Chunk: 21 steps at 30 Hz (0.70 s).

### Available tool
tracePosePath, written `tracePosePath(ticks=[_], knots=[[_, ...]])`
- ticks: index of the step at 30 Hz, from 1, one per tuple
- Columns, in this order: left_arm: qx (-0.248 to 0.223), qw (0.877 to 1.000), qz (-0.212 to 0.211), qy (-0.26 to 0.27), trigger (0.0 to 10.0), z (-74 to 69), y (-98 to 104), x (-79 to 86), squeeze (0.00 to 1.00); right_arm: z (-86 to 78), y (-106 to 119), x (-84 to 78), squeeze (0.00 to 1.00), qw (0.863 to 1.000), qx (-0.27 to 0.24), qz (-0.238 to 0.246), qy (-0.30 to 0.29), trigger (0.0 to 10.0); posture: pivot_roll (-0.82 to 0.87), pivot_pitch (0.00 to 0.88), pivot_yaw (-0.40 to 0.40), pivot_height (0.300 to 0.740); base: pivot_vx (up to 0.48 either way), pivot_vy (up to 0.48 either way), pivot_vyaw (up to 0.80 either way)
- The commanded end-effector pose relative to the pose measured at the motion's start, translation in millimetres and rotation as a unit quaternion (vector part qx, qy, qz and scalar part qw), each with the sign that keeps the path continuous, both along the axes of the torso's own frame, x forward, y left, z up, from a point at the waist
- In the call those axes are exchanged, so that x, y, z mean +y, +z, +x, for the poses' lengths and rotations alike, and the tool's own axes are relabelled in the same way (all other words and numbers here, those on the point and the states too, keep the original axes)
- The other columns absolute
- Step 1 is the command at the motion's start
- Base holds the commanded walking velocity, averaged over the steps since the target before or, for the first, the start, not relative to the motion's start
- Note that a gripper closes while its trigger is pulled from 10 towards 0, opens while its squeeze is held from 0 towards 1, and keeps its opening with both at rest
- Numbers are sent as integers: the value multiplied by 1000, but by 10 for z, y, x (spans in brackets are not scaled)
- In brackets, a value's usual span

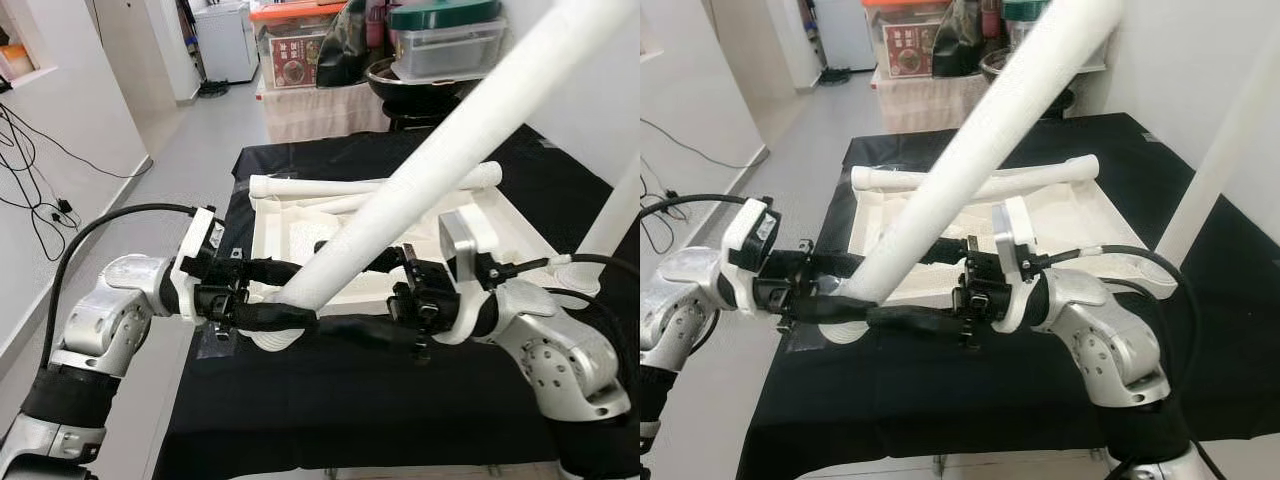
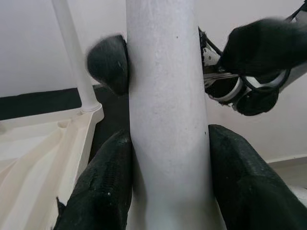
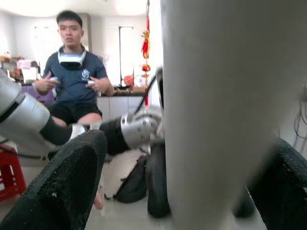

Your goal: Building children table

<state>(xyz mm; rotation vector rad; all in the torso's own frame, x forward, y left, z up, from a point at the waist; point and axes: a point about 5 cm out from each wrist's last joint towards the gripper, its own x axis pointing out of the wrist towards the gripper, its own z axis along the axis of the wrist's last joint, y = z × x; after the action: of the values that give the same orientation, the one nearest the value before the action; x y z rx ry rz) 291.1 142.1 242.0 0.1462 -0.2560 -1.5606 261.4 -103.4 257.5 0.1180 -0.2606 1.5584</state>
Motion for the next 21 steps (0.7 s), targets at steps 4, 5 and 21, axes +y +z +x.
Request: tracePosePath(ticks=[4, 5, 21], knots=[[12, 1000, 3, 6, 10000, 3, -70, -43, 0, 9, 54, 172, 0, 1000, -9, 13, 0, 10000, -74, 21, 47, 740, 0, 0, 0], [13, 1000, 2, 5, 10000, 1, -74, -52, 0, 12, 54, 193, 0, 1000, -9, 13, 1, 10000, -74, 21, 47, 740, 0, 0, 0], [7, 1000, 0, 3, 10000, 18, -37, -92, 0, 46, -63, 318, 0, 1000, -6, -22, -10, 0, -74, 22, 44, 740, 0, 0, 0]])
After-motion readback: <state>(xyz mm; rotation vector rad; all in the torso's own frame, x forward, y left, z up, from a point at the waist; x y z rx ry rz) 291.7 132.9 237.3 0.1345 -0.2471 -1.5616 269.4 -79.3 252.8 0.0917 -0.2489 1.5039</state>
